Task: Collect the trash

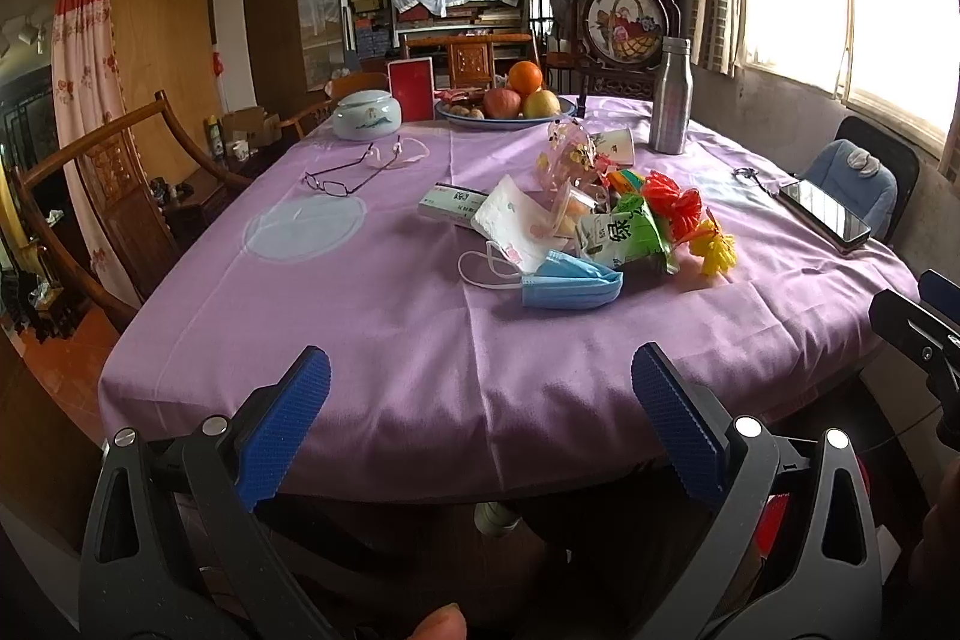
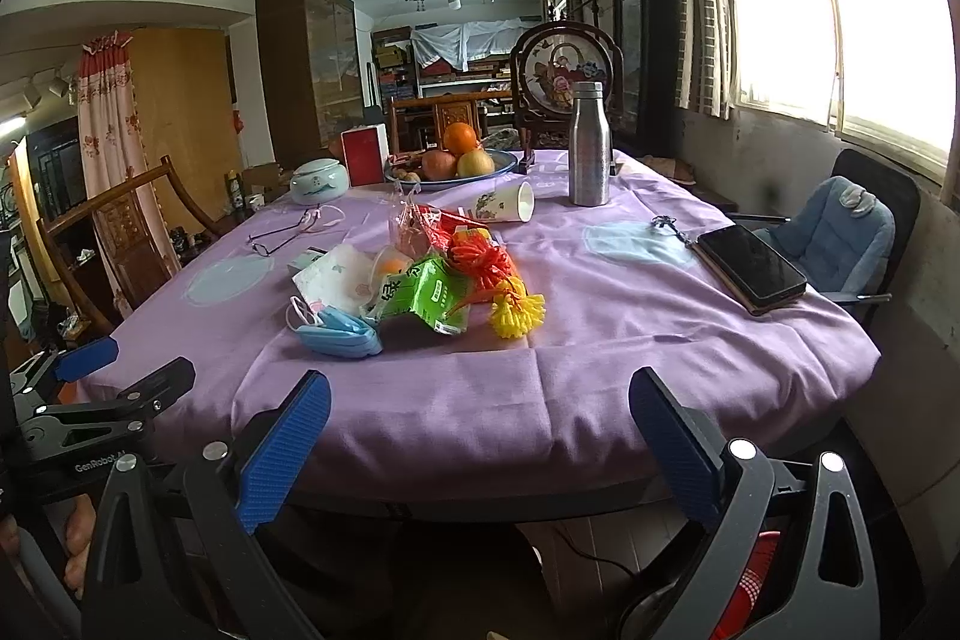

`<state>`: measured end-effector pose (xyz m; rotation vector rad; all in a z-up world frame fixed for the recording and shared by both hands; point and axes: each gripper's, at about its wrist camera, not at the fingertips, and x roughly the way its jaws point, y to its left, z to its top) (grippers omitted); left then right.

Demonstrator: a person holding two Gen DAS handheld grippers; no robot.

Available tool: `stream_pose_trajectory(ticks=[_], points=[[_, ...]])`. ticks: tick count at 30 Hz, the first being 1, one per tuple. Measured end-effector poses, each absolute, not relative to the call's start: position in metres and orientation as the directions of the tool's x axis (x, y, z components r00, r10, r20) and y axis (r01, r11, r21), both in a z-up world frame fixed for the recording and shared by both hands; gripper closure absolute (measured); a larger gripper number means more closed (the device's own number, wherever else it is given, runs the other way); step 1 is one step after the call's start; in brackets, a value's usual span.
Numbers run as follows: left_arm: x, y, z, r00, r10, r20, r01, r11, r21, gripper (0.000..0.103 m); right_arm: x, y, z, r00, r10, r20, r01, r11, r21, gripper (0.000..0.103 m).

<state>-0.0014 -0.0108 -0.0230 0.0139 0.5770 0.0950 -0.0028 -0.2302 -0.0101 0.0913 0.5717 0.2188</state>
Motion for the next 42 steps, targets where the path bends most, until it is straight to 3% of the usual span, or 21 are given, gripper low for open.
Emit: stream_pose_trajectory(ticks=[42], points=[[0.008, -0.005, -0.040, 0.804, 0.090, -0.588, -0.093, 0.995, 0.025, 0.006, 0.003, -0.225, -0.024, 0.798, 0.248, -0.549, -0.190, 0.968, 0.161, 0.006]])
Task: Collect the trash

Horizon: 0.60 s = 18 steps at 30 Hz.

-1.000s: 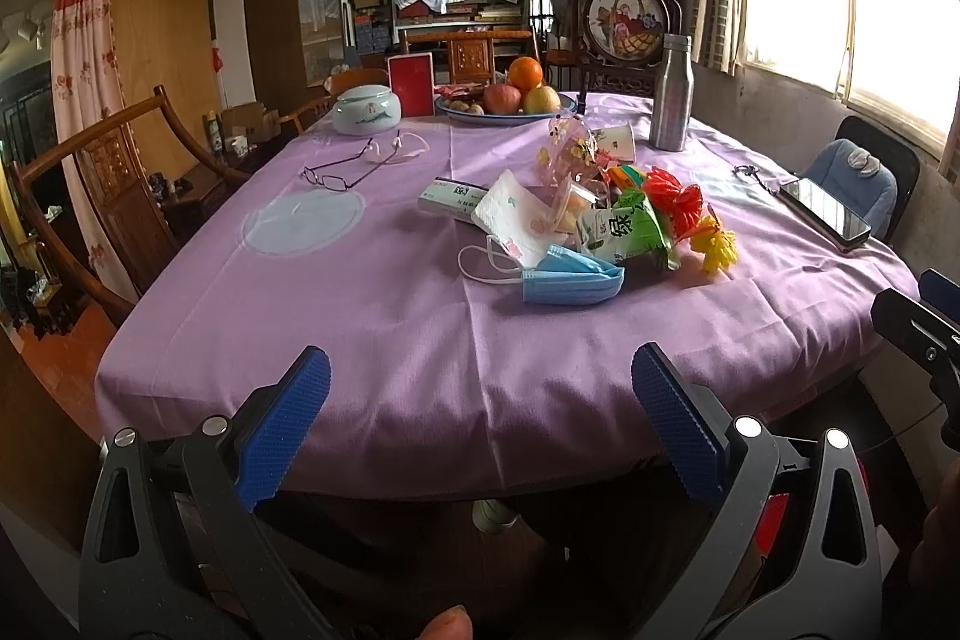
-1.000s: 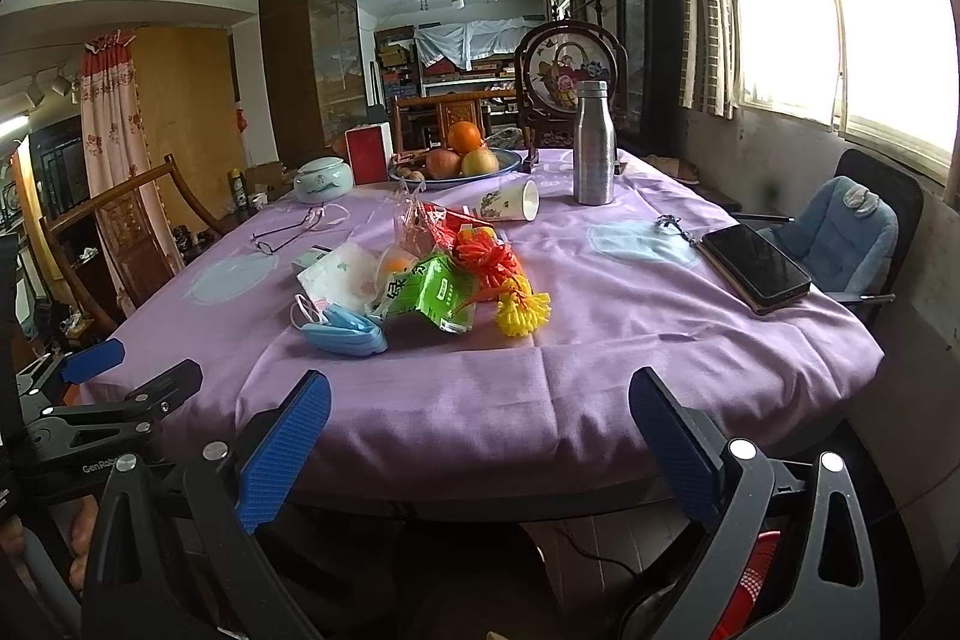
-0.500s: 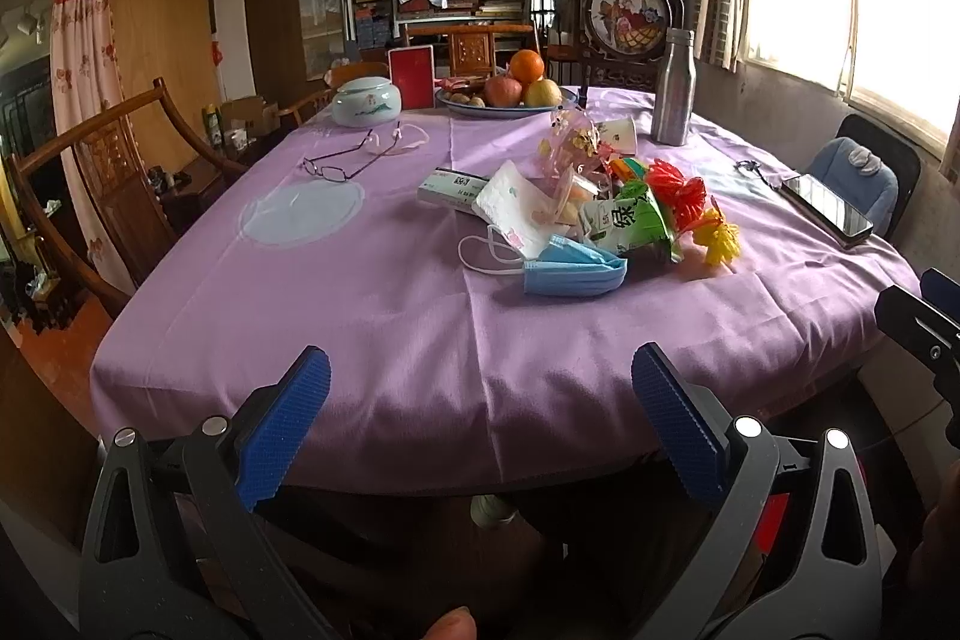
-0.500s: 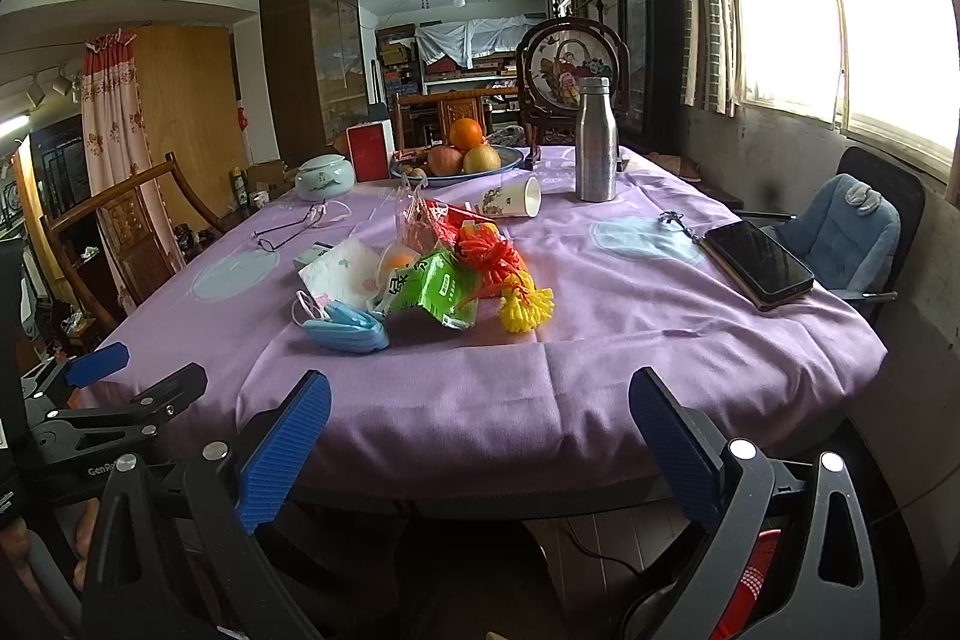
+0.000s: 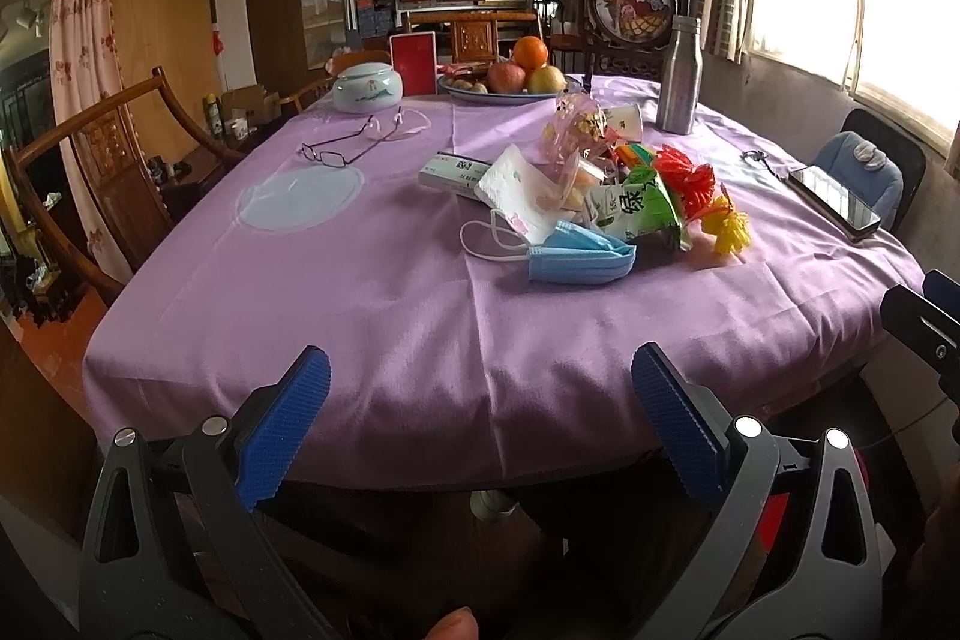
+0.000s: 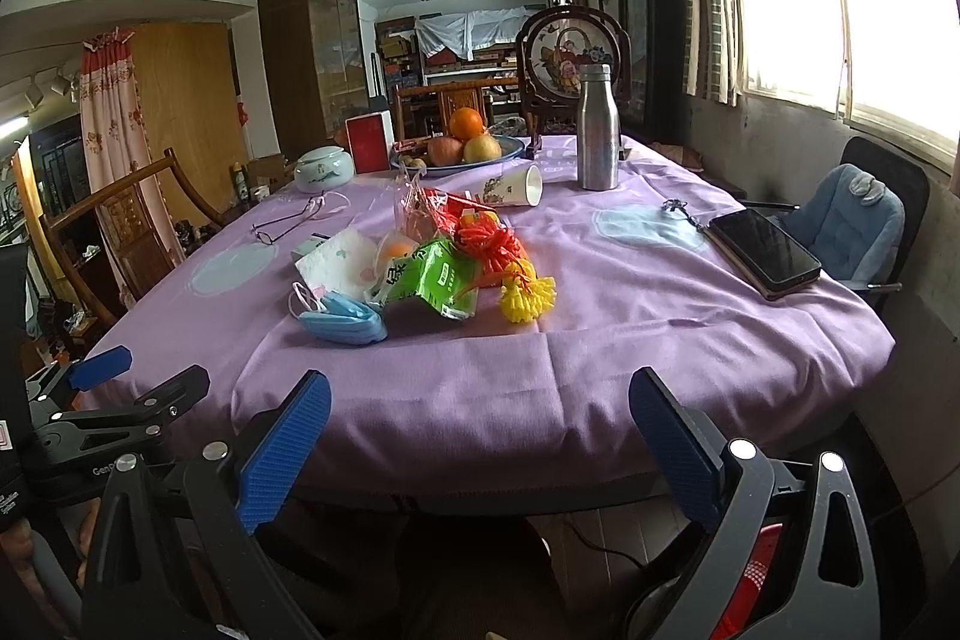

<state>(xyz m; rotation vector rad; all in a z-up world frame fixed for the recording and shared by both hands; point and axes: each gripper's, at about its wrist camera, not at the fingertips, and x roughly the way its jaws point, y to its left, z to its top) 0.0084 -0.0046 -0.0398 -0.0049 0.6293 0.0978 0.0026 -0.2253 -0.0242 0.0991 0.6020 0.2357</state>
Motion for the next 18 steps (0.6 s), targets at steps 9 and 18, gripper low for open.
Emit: stream_pose_trajectory(ticks=[9, 18], points=[[0.026, -0.002, -0.049, 0.787, 0.085, -0.611, -0.093, 0.995, 0.018, 0.006, 0.021, -0.225, -0.032, 0.779, 0.251, -0.574, -0.192, 0.968, 0.162, 0.006], [0.075, 0.016, -0.074, 0.732, 0.022, -0.681, -0.073, 0.996, -0.046, 0.006, 0.066, -0.233, -0.061, 0.735, 0.260, -0.626, -0.171, 0.965, 0.200, 0.006]])
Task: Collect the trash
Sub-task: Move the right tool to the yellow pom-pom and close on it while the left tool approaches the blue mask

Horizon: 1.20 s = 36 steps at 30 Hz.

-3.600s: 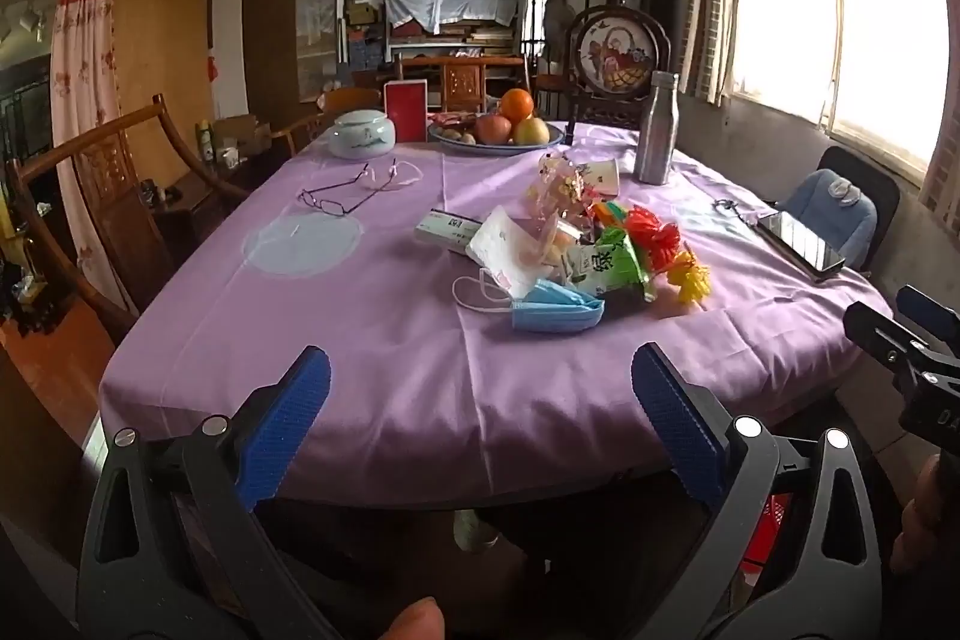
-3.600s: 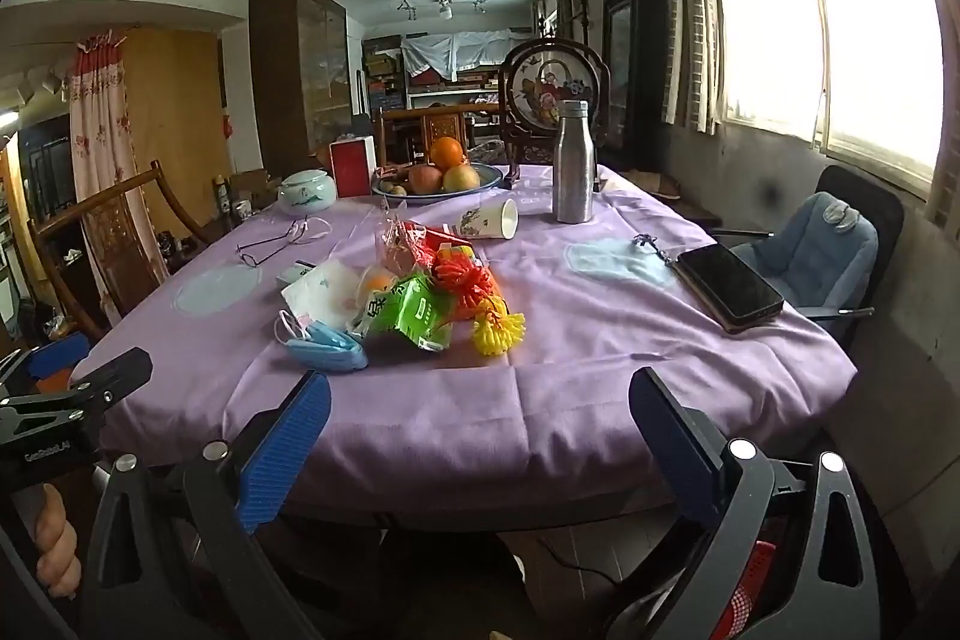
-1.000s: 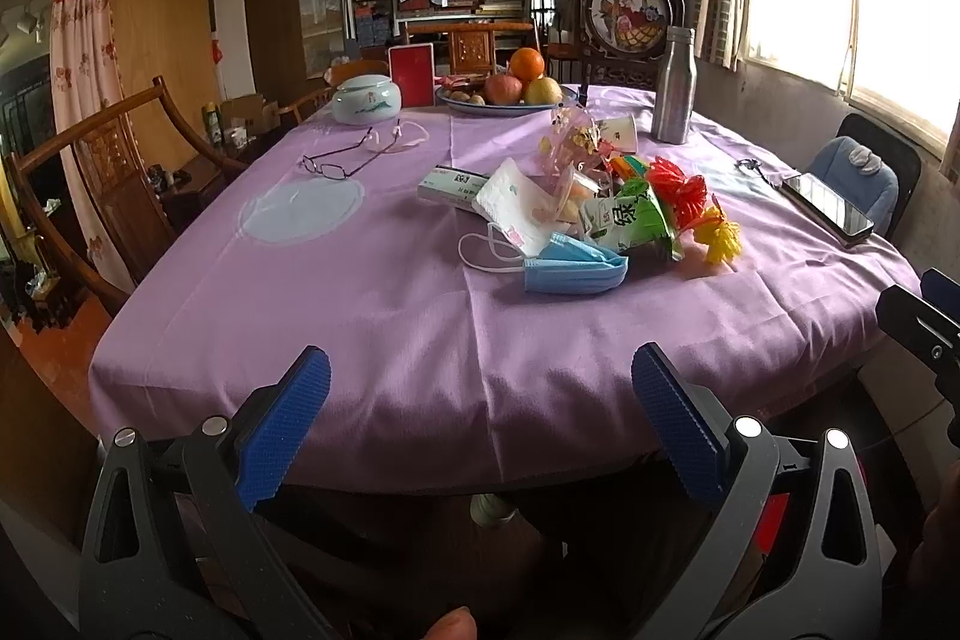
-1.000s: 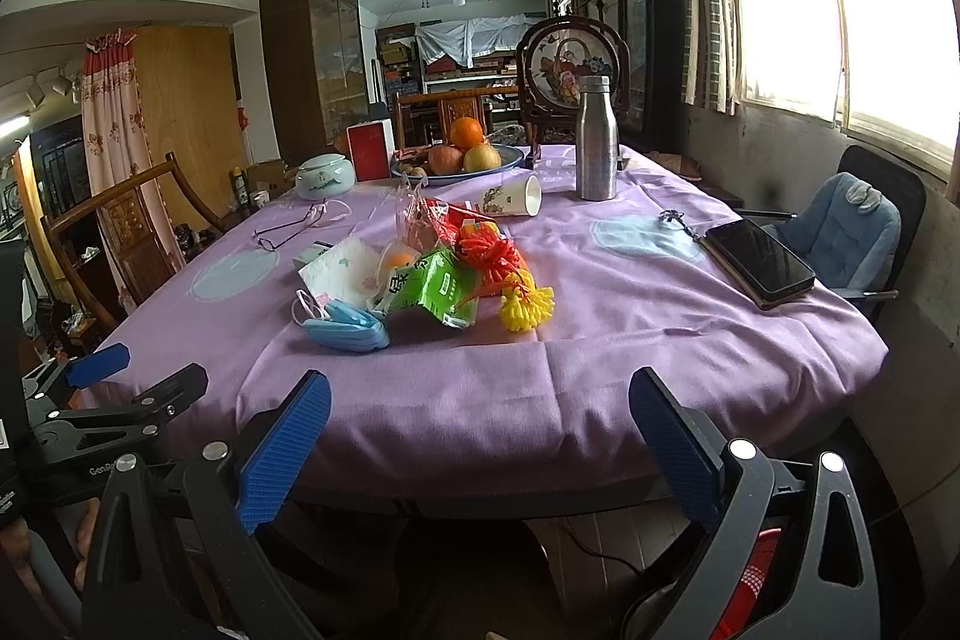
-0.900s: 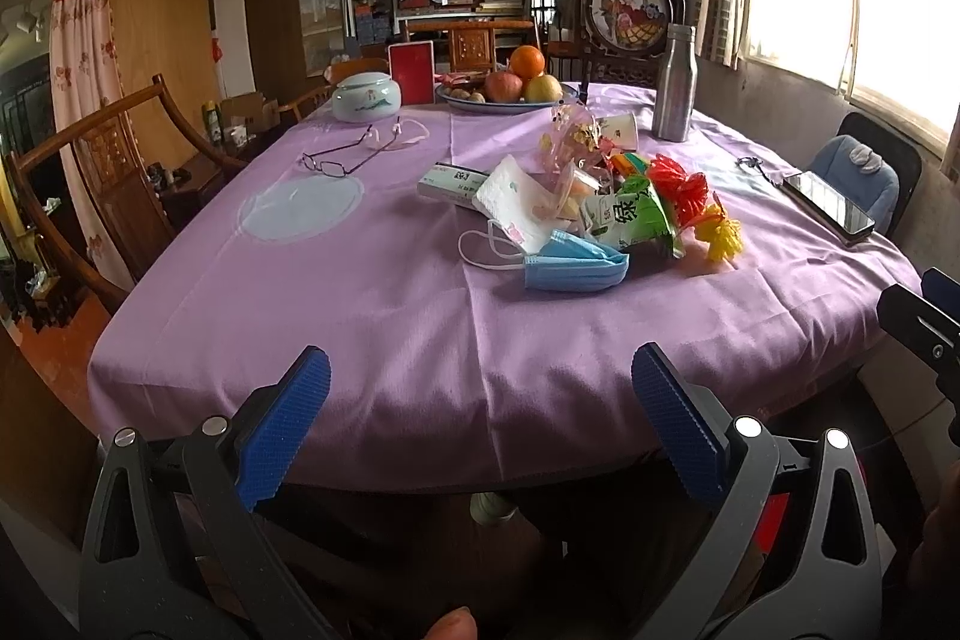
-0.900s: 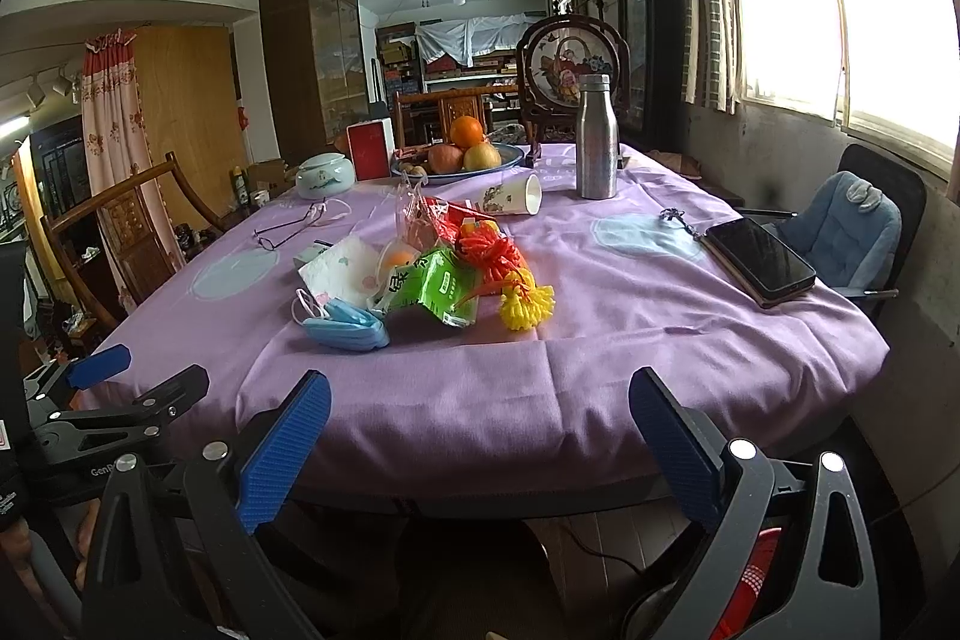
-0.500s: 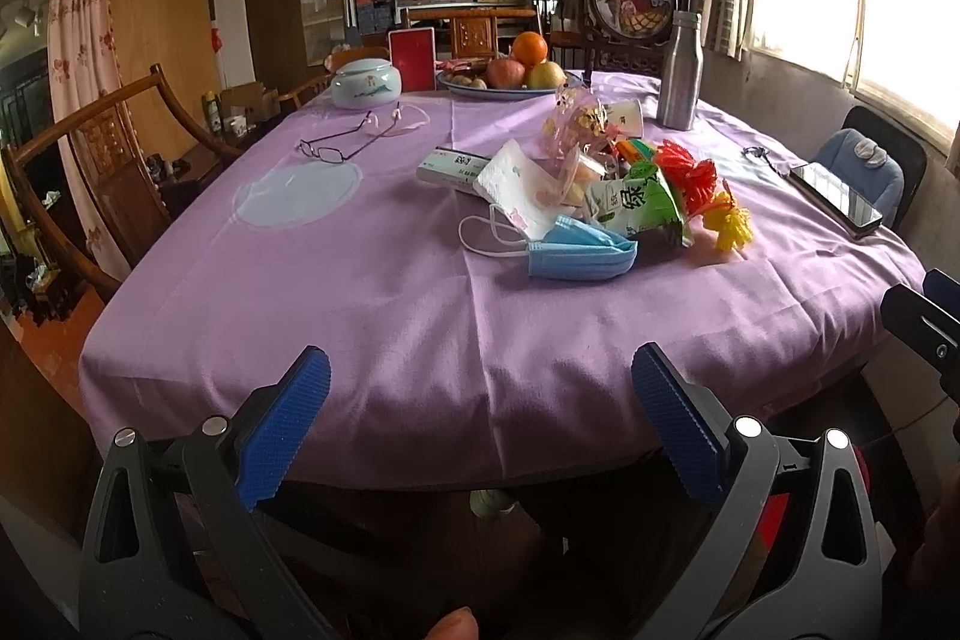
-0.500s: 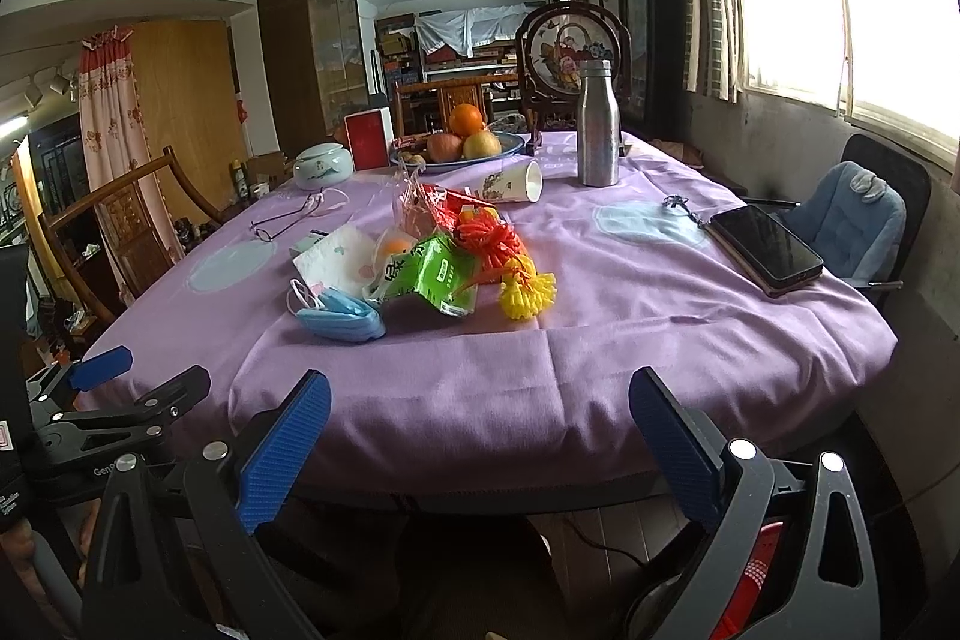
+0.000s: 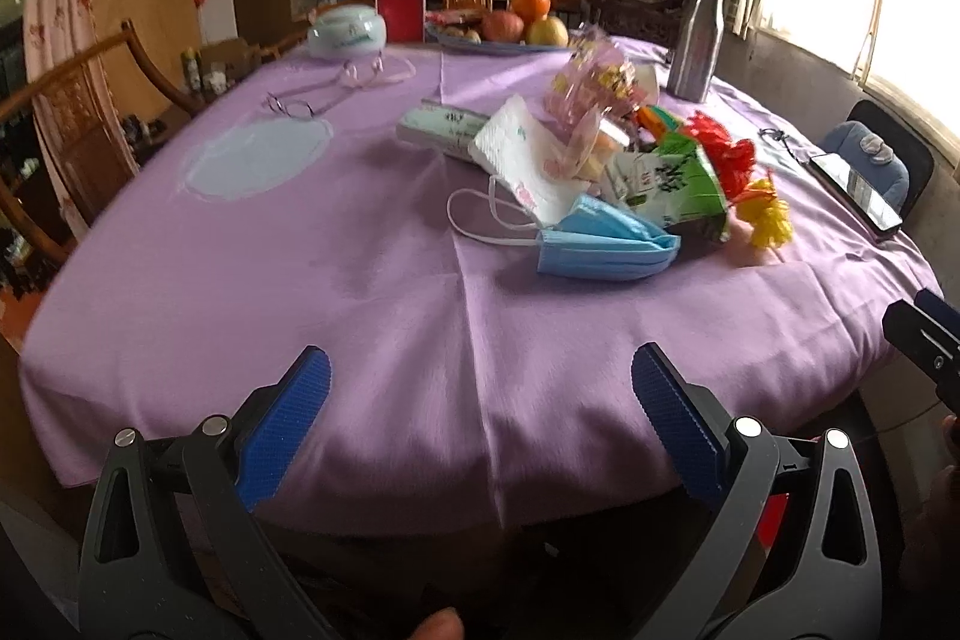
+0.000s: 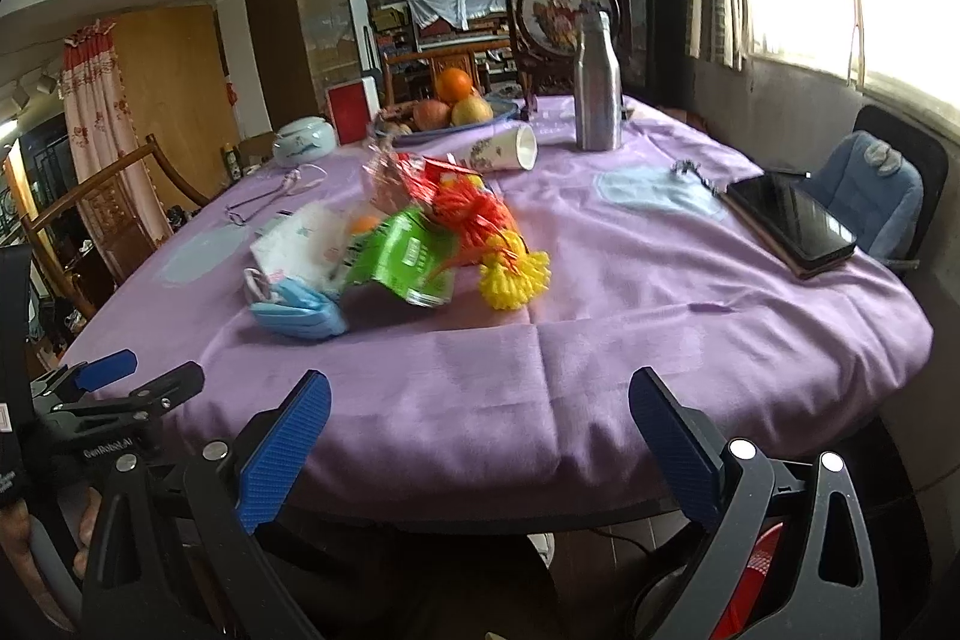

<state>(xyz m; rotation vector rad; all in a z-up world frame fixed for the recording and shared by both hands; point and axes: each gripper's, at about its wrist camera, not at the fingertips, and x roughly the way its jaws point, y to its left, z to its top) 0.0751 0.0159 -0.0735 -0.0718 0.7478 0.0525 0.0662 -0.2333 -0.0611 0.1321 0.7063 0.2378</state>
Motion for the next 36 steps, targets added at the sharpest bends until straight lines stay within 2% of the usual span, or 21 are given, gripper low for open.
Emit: stream_pose_trajectory(ticks=[5, 11, 13, 15, 17, 20, 23, 26, 29, 31, 33, 36], points=[[0.102, 0.016, -0.080, 0.713, -0.014, -0.701, -0.044, 0.997, -0.064, 0.006, 0.092, -0.242, -0.078, 0.713, 0.285, -0.641, -0.165, 0.956, 0.241, 0.006], [0.147, -0.010, -0.082, 0.659, -0.171, -0.733, 0.083, 0.984, -0.155, 0.006, 0.116, -0.252, -0.090, 0.702, 0.299, -0.646, -0.152, 0.950, 0.274, 0.006], [0.162, -0.022, -0.084, 0.642, -0.189, -0.744, 0.110, 0.982, -0.154, 0.006, 0.123, -0.255, -0.092, 0.698, 0.301, -0.650, -0.146, 0.948, 0.282, 0.006], [0.176, -0.033, -0.086, 0.639, -0.166, -0.751, 0.128, 0.986, -0.108, 0.006, 0.129, -0.256, -0.092, 0.697, 0.300, -0.651, -0.146, 0.949, 0.281, 0.006], [0.186, -0.031, -0.085, 0.656, -0.080, -0.750, 0.096, 0.995, -0.022, 0.006, 0.137, -0.255, -0.091, 0.694, 0.304, -0.653, -0.155, 0.948, 0.277, 0.006], [0.192, -0.003, -0.084, 0.633, -0.083, -0.770, 0.056, 0.997, -0.061, 0.007, 0.153, -0.249, -0.090, 0.681, 0.308, -0.664, -0.168, 0.949, 0.267, 0.006], [0.188, 0.023, -0.084, 0.631, 0.043, -0.774, -0.038, 0.999, 0.025, 0.007, 0.173, -0.240, -0.090, 0.660, 0.324, -0.678, -0.187, 0.945, 0.269, 0.006], [0.183, 0.040, -0.089, 0.613, 0.018, -0.790, -0.057, 0.998, -0.022, 0.007, 0.190, -0.228, -0.092, 0.644, 0.321, -0.694, -0.199, 0.947, 0.253, 0.006], [0.178, 0.046, -0.092, 0.615, 0.005, -0.788, -0.058, 0.998, -0.039, 0.007, 0.200, -0.220, -0.097, 0.625, 0.320, -0.712, -0.206, 0.947, 0.245, 0.019], [0.173, 0.044, -0.089, 0.638, -0.004, -0.770, -0.049, 0.998, -0.046, 0.007, 0.206, -0.220, -0.102, 0.606, 0.337, -0.720, -0.206, 0.941, 0.267, 0.047], [0.168, 0.041, -0.085, 0.651, -0.056, -0.757, -0.015, 0.996, -0.087, 0.007, 0.206, -0.222, -0.104, 0.600, 0.359, -0.715, -0.205, 0.933, 0.297, 0.064], [0.167, 0.039, -0.078, 0.671, -0.129, -0.730, 0.024, 0.988, -0.152, 0.007, 0.199, -0.232, -0.102, 0.624, 0.384, -0.680, -0.197, 0.920, 0.338, 0.068]])
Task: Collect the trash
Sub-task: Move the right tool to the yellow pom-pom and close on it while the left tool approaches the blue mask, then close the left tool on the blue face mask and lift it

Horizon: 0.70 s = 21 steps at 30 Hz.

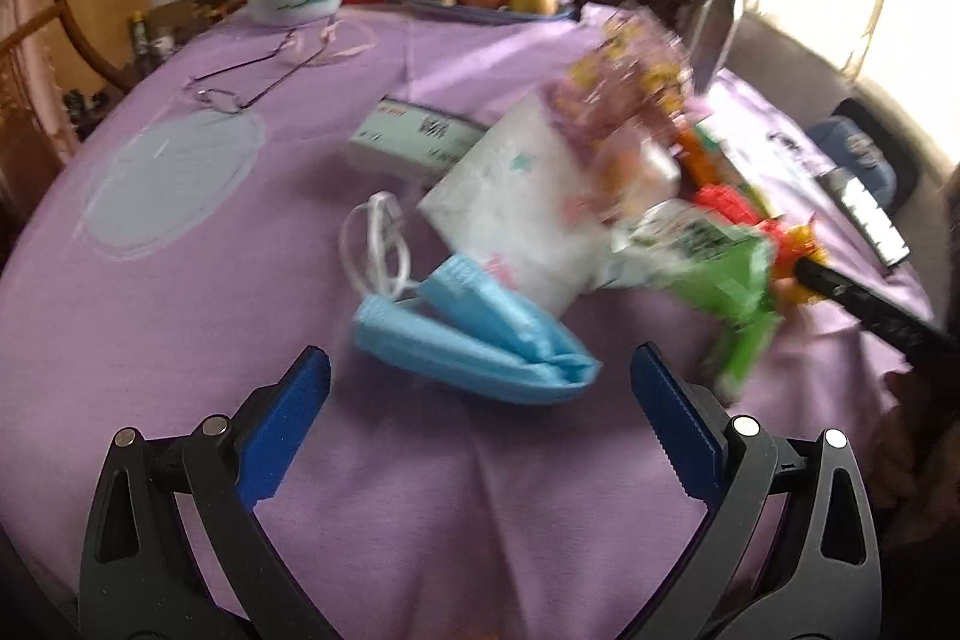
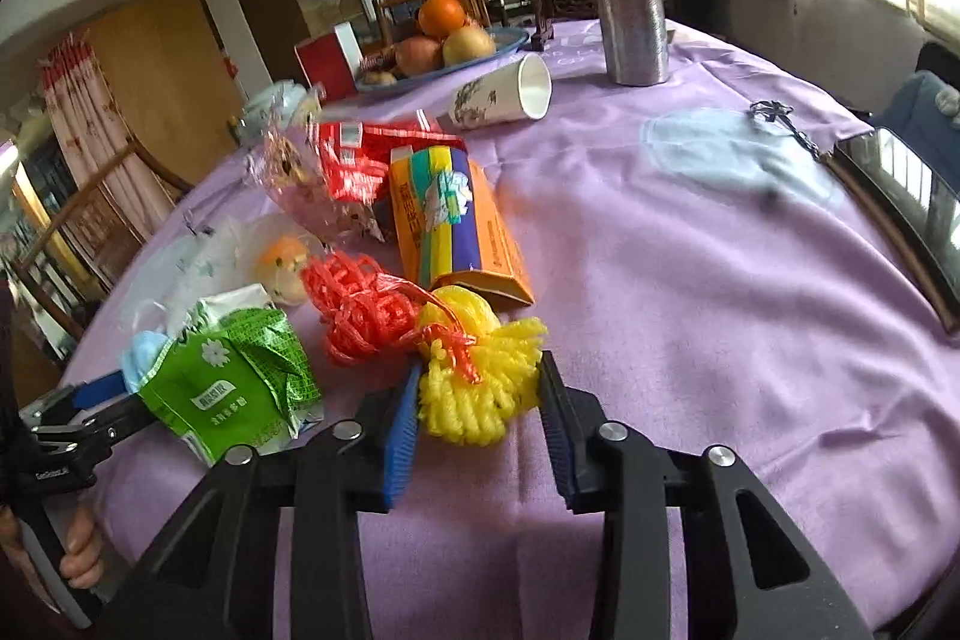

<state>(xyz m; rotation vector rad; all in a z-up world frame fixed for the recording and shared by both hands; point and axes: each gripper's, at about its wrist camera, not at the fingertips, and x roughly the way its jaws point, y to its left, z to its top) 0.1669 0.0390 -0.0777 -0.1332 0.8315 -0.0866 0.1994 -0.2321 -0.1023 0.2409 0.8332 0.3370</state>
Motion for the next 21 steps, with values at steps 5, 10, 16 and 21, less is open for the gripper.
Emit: stream_pose_trajectory(ticks=[5, 10, 16, 21], points=[[0.183, 0.042, -0.075, 0.661, -0.141, -0.737, 0.000, 0.982, -0.187, 0.007, 0.186, -0.242, -0.097, 0.647, 0.406, -0.645, -0.203, 0.907, 0.368, 0.069], [0.192, 0.051, -0.084, 0.639, -0.116, -0.761, -0.084, 0.972, -0.219, 0.020, 0.177, -0.250, -0.096, 0.652, 0.404, -0.642, -0.199, 0.908, 0.369, 0.069], [0.182, 0.056, -0.085, 0.647, -0.086, -0.758, -0.084, 0.980, -0.182, 0.030, 0.171, -0.256, -0.099, 0.651, 0.405, -0.642, -0.199, 0.907, 0.371, 0.069], [0.178, 0.050, -0.087, 0.644, -0.055, -0.763, -0.061, 0.990, -0.123, 0.026, 0.167, -0.255, -0.099, 0.655, 0.409, -0.635, -0.201, 0.905, 0.375, 0.069]])
